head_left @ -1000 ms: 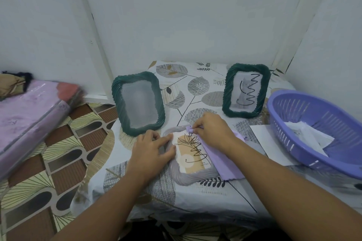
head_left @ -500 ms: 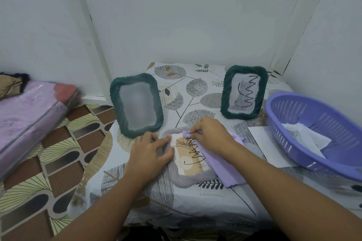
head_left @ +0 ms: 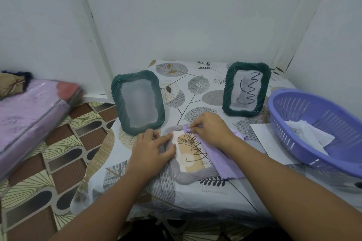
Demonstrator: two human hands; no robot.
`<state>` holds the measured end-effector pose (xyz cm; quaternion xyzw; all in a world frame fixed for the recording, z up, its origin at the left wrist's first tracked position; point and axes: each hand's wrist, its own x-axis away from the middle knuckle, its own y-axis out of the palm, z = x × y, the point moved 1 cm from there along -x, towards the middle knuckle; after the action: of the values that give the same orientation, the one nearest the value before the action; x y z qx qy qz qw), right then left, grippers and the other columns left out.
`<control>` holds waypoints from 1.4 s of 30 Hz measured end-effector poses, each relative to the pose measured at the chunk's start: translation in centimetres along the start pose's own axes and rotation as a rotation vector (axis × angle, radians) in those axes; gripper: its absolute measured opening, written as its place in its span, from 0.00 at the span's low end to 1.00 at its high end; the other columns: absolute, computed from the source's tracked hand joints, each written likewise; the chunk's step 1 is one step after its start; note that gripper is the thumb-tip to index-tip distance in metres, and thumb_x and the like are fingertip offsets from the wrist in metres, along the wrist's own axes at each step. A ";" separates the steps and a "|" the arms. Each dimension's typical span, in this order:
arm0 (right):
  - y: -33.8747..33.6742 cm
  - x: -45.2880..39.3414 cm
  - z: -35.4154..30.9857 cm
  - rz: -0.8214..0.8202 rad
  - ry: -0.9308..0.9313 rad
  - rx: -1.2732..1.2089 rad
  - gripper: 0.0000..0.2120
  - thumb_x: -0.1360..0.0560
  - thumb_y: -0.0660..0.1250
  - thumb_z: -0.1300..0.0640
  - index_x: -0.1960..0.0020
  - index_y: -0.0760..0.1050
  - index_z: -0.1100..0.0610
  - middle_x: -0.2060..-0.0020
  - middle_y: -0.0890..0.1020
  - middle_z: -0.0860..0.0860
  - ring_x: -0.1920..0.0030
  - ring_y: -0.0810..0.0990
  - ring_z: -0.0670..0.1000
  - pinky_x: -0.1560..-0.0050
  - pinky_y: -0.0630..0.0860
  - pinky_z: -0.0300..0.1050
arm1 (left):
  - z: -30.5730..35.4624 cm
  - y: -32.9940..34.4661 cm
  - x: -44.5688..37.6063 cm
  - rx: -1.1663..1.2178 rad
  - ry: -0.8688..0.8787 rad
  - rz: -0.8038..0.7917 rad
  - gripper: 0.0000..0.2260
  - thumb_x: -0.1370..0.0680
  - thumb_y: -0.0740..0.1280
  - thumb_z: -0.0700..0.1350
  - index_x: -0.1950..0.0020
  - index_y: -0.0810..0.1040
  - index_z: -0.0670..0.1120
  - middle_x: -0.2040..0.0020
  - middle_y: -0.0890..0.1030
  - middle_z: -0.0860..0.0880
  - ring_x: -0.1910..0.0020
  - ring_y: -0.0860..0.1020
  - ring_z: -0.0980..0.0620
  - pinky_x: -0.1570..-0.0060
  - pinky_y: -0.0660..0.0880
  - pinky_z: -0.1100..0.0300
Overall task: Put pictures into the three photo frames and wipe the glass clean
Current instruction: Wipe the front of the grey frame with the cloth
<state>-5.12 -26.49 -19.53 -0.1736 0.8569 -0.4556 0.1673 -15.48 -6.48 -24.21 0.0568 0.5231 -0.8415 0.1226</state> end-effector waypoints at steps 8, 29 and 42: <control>-0.2 0.6 0.0 -0.020 -0.022 0.009 0.07 0.23 0.73 0.46 0.49 0.87 0.46 0.65 0.71 0.37 0.61 0.71 0.39 0.58 0.68 0.43 | 0.0 0.1 -0.1 -0.002 0.002 0.005 0.30 0.28 0.53 0.71 0.30 0.76 0.63 0.49 0.68 0.56 0.49 0.65 0.52 0.43 0.70 0.53; 0.1 0.5 -0.1 0.028 0.013 -0.006 0.07 0.23 0.73 0.47 0.48 0.87 0.48 0.67 0.70 0.38 0.59 0.71 0.40 0.55 0.66 0.41 | 0.1 0.0 0.0 0.002 -0.003 0.003 0.30 0.29 0.53 0.71 0.31 0.76 0.63 0.49 0.67 0.57 0.49 0.64 0.53 0.42 0.69 0.54; 0.0 0.0 0.0 -0.035 0.024 0.084 0.06 0.24 0.73 0.47 0.52 0.87 0.47 0.64 0.78 0.42 0.57 0.80 0.48 0.57 0.74 0.44 | -0.1 0.1 -0.1 0.003 -0.002 -0.008 0.26 0.25 0.59 0.68 0.29 0.75 0.63 0.48 0.68 0.57 0.48 0.64 0.53 0.42 0.69 0.55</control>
<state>-5.16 -26.50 -19.48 -0.1759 0.8358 -0.4961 0.1560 -15.40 -6.41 -24.32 0.0541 0.5220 -0.8428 0.1197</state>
